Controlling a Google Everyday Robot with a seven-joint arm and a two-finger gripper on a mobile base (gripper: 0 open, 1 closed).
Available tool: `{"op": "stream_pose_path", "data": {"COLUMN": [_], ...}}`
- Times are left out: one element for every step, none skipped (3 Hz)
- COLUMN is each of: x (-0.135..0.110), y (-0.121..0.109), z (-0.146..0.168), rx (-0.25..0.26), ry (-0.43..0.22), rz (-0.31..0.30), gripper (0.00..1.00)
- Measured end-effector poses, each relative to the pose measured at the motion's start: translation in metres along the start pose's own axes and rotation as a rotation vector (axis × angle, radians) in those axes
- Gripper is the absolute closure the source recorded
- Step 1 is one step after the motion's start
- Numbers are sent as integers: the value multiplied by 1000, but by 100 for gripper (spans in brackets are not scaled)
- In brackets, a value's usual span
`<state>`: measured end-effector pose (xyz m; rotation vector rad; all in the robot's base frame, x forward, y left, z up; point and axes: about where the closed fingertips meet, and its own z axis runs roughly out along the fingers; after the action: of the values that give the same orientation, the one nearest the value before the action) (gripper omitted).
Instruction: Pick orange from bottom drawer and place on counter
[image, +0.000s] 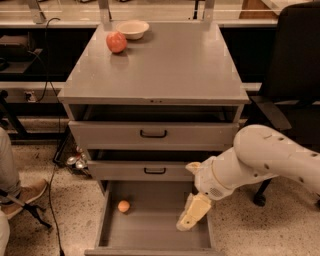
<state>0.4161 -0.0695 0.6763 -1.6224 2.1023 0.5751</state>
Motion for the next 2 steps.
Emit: {"op": "stream_pose_path", "data": {"x": [13,21], "y": [-9,-10], "z": [65,170], "rx": [-37,-78], "ry": [-48,-133], "rz": [22,53], "gripper": [0,0]}}
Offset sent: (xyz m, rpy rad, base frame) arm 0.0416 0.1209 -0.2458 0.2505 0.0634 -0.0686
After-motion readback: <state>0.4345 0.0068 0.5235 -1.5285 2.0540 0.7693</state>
